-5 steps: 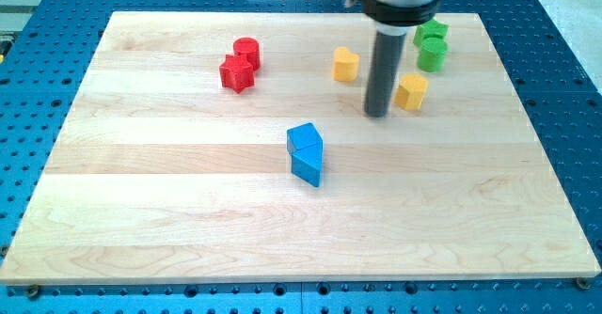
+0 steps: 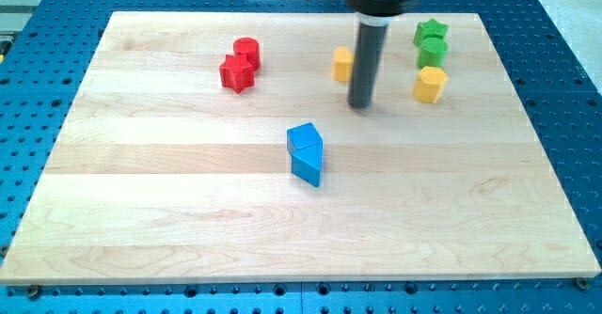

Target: Keep the yellow heart to the bottom of the yellow hexagon

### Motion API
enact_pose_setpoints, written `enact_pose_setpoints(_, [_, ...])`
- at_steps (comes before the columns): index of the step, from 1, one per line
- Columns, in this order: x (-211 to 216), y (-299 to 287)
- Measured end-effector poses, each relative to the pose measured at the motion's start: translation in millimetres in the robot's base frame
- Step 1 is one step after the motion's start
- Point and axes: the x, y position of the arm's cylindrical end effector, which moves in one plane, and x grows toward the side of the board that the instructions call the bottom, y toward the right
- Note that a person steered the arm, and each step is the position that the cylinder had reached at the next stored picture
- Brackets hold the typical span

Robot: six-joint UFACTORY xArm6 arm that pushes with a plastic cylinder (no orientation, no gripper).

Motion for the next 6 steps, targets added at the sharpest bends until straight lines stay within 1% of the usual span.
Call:
enact_pose_setpoints(1, [-21.4, -27.9])
enact_pose_setpoints(2, [-61.2, -27.9])
enact_pose_setpoints(3, [-89.2, -27.0])
enact_pose_setpoints(4, [-92.1, -16.2])
enact_pose_setpoints(5, [-82.2, -12.1])
enact_pose_setpoints(6, [-47.1, -12.0])
